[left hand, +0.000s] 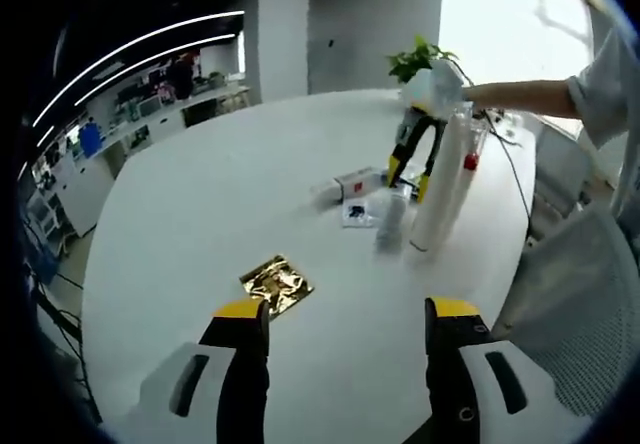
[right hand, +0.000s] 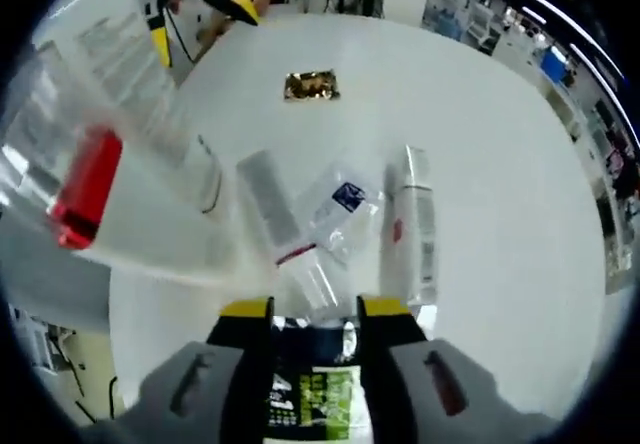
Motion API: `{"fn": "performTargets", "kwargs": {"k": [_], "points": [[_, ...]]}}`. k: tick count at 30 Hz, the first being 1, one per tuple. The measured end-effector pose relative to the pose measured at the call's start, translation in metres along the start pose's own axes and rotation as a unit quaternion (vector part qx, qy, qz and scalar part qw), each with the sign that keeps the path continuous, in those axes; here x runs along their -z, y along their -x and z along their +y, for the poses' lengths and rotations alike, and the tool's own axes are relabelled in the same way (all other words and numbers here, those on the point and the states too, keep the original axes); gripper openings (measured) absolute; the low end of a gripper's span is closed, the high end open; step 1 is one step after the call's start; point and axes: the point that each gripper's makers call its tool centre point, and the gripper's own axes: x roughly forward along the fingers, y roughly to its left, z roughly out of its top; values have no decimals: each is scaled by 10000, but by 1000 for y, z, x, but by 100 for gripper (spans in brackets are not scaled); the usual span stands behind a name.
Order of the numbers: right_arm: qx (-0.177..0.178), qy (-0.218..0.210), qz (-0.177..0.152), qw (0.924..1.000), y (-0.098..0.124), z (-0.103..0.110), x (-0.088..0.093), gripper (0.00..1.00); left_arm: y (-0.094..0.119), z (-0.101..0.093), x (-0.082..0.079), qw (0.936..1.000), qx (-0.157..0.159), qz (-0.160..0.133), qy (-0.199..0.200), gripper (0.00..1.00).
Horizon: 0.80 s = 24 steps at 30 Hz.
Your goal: Arrange the skincare products in the storage area until every visible bottle or jar stands upright without overlapping.
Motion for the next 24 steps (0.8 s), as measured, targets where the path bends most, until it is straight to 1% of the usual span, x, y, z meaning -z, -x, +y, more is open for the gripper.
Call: {"fn": "performTargets", "kwargs": {"k": [8,11,13,15,18,20,22,24], "points": [[-369,355,55,9987,-9,4,-10,32,-1,1,3,10000,12,60,10,59],[-496,579,80,9971,-12,7,-15,30,-1,1,4,10000,13,71,9,59],[-633,786,6,9949,-14,12,-20,29,-2,2,4,10000,23,66,24,59],[-673,814,-6,9944,-15,12,-23,27,-2,1,4,10000,25,64,28,59],[-840,942,-21,9920,-17,17,-26,27,-3,0,2,10000,47,43,15,58],[-851,1001,-5,9913,-20,18,-27,27,-3,0,2,10000,53,36,-4,58],[-844,1127,92,9900,-22,18,-26,24,-3,1,1,10000,52,31,6,58],[-876,1154,104,9894,-24,20,-26,24,-3,1,1,10000,47,32,10,58]]}}
